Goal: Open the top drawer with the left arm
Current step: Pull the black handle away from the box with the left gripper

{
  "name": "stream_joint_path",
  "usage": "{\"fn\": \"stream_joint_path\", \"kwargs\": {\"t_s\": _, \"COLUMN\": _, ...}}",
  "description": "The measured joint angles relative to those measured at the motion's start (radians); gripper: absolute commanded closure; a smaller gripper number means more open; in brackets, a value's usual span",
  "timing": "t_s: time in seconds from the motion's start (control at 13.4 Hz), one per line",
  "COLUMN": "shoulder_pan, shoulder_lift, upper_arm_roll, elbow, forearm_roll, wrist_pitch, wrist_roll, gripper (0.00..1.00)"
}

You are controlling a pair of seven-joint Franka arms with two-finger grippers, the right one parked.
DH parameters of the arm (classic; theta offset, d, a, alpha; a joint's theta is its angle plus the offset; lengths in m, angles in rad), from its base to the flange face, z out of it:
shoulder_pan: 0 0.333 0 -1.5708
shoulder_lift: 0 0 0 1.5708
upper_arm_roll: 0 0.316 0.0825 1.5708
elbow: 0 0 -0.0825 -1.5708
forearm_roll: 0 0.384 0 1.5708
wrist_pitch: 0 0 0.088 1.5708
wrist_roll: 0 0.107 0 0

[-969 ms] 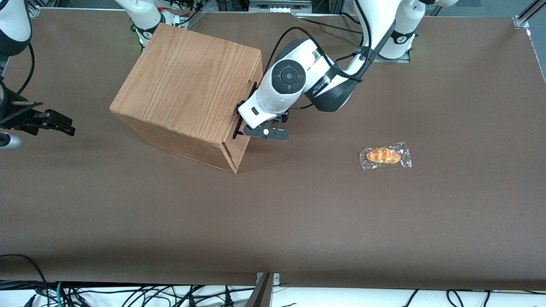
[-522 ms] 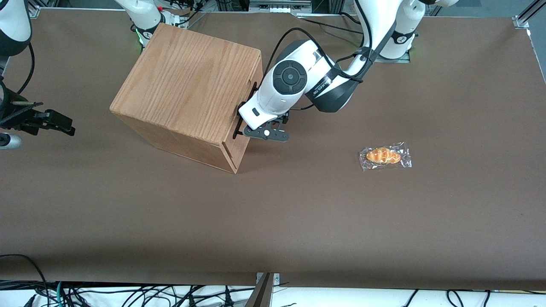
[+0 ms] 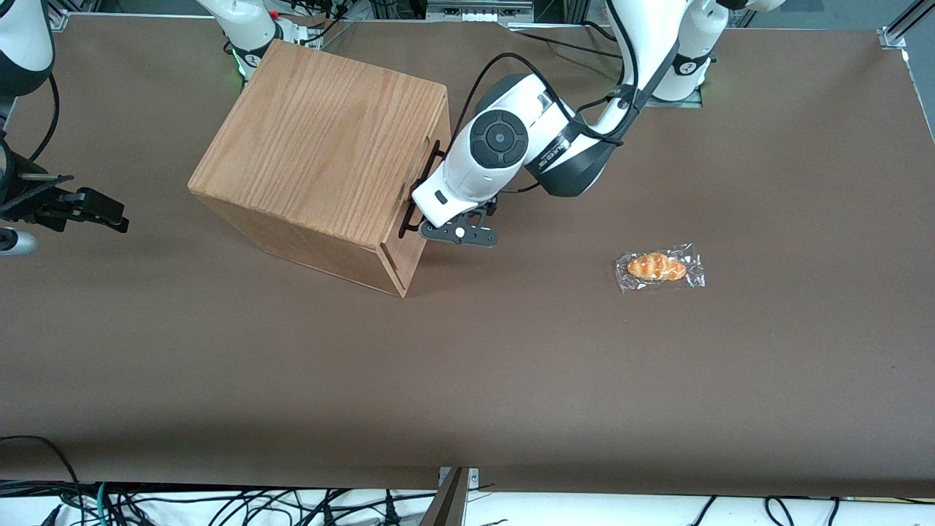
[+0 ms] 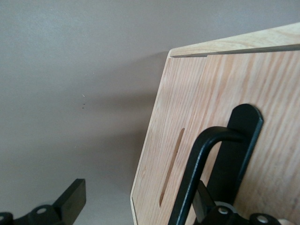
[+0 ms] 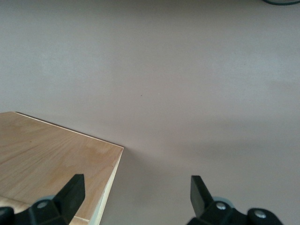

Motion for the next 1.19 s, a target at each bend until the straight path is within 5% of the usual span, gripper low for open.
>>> {"fn": "stream_joint_path", "kwargs": {"t_s": 1.19, "shoulder_pan": 0.076, "shoulder_lift": 0.001, "upper_arm_roll": 0.000, "elbow": 0.000, "forearm_roll": 0.000, "wrist_pitch": -0.013, "wrist_roll": 0.068, "gripper": 0.00}}
